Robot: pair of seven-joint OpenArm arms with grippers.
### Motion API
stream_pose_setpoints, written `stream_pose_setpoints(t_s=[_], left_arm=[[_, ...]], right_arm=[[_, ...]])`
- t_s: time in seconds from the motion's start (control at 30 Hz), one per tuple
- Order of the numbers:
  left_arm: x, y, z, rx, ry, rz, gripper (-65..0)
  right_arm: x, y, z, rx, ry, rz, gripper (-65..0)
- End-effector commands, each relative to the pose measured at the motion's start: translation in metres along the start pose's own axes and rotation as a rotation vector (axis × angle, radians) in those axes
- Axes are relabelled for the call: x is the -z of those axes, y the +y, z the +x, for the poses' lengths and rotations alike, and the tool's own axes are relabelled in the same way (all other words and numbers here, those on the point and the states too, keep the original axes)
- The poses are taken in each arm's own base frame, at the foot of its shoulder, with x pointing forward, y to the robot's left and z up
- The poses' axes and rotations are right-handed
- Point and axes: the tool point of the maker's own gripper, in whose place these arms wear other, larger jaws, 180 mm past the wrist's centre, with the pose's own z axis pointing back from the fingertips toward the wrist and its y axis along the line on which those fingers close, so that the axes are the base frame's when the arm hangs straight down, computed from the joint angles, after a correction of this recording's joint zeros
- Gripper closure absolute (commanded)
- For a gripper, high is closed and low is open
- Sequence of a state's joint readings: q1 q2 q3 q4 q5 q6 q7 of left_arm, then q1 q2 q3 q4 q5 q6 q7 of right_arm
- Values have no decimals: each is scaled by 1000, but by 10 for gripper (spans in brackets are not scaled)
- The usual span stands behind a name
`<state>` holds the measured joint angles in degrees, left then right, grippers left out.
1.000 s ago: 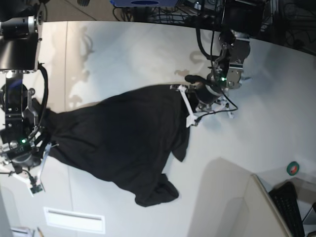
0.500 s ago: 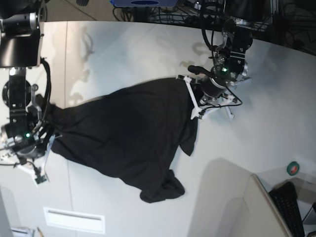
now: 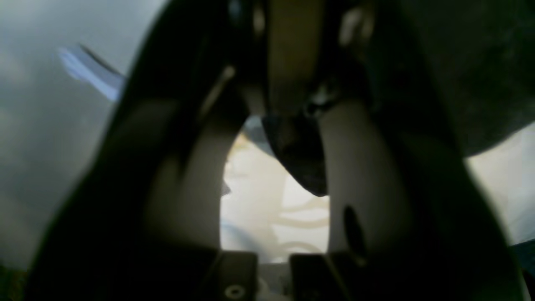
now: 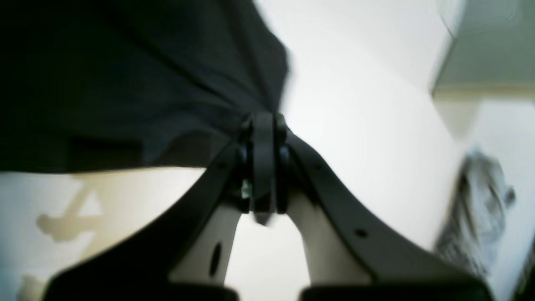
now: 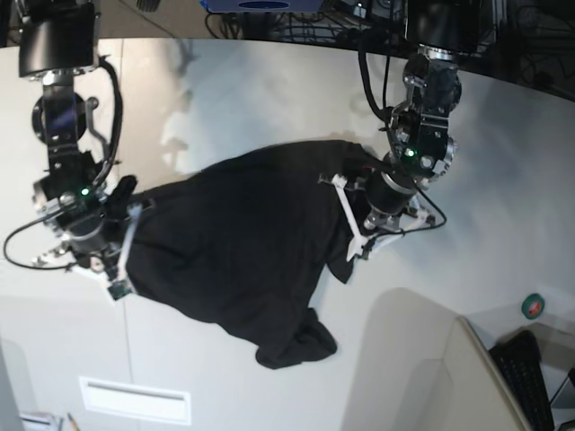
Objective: Layout the t-shirt on the table in an organized manner, then fold the t-shirt properly
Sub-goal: 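Lift the shirt with both grippers and pull its edges apart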
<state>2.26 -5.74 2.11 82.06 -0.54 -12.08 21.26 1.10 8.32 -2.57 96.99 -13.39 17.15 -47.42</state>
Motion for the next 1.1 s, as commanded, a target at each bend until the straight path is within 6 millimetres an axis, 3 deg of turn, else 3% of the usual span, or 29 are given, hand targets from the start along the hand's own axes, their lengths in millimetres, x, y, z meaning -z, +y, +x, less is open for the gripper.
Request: stream_pose_setpoints(t_s=[0.0,0.2,0.4,0.67,0.87,1.07], left_arm=[[1,5,27,3,-72,11,0],[8,13,50,56,-110,36,0],[1,-2,52,145,-146,22,0],[-3,-5,59,145,-198,17,0],[0,-7,56,152,-189,11,0],[0,-31,37,244,-171,-33,0]], right_arm=[[-5,-6,8,-7,-31,-19,0],[-13,47,-10,16,-16,83,0],[-7,75,12,-151,-164,28,0],[16,84,4,-204,-220,13,0],[33,67,-3,-210,-189,-83,0],[52,64,-12,-240,-143,-72,0]])
